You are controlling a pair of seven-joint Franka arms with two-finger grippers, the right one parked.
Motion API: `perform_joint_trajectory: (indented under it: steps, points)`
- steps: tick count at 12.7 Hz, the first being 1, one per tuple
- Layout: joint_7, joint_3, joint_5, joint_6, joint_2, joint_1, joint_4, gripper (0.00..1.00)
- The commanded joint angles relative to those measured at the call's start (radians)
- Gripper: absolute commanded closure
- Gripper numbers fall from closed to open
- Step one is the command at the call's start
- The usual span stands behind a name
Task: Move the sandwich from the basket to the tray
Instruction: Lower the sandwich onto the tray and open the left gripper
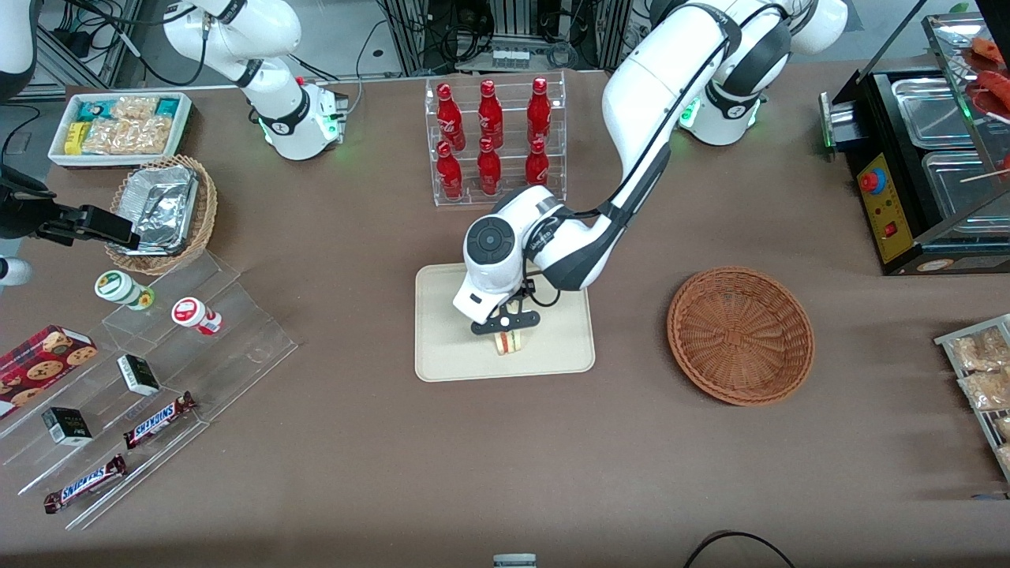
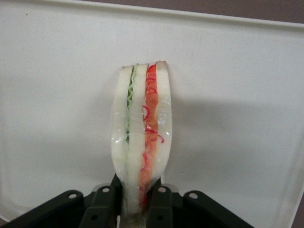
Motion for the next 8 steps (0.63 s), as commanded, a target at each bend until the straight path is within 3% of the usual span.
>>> perform_joint_trajectory:
  steps: [1, 8]
  points:
    - [-0.024, 0.011, 0.019, 0.003, -0.007, -0.015, 0.008, 0.00]
    - [-0.007, 0.008, 0.002, -0.152, -0.146, 0.013, 0.028, 0.00]
